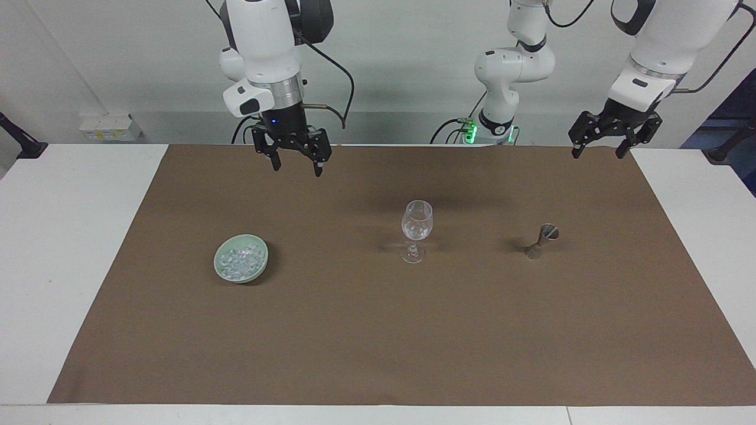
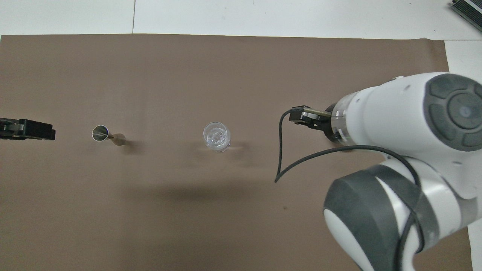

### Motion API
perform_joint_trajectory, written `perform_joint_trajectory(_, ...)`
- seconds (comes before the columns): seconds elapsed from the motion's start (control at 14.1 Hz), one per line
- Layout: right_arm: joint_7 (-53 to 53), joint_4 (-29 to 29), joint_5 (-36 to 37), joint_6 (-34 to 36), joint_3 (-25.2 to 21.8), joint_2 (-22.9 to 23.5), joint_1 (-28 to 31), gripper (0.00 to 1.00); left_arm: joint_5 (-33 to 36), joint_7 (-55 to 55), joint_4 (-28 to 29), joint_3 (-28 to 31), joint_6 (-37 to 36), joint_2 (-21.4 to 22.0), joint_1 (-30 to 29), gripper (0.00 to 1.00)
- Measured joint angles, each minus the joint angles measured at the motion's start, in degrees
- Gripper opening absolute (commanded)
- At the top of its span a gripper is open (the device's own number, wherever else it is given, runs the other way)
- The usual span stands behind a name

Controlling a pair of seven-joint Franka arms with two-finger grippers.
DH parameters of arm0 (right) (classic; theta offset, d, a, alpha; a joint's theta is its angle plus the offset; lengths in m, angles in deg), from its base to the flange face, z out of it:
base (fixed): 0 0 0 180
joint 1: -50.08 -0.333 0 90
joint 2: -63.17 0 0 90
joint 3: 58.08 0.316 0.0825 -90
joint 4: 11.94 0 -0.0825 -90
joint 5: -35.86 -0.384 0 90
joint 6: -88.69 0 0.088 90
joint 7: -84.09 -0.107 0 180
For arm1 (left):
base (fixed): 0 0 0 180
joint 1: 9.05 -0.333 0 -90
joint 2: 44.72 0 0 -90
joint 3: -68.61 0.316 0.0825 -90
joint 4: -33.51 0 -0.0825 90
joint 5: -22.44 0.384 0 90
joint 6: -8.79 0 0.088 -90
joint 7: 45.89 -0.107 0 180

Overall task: Pour wine and add ice with both arms
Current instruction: 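Carry the bowl back toward its spot with the right gripper, then lower the bowl onto the table and open the right gripper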

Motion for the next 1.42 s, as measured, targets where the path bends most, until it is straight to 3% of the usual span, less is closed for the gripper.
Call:
perform_joint_trajectory(0.43, 10.4, -0.5, 0.0, 3.8, -0.1, -1.0, 7.5, 1.0, 0.0, 0.0, -0.4, 0.2, 0.0, 0.0, 0.0, 1.0)
perform_joint_trajectory(0.71, 12.3, -7.5, 0.0, 9.2, -0.2, 2.8, 10.6, 1.0, 0.0, 0.0, -0.4, 0.2, 0.0, 0.0, 0.0, 1.0)
perform_joint_trajectory(0.92, 12.6, -10.6, 2.1, 12.2, -0.2, 4.8, 11.1, 1.0, 0.0, 0.0, -0.4, 0.2, 0.0, 0.0, 0.0, 1.0)
perform_joint_trajectory(1.42, 15.6, -11.7, 2.6, 14.3, 0.0, 4.4, 11.0, 1.0, 0.0, 0.0, -0.4, 0.2, 0.0, 0.0, 0.0, 1.0)
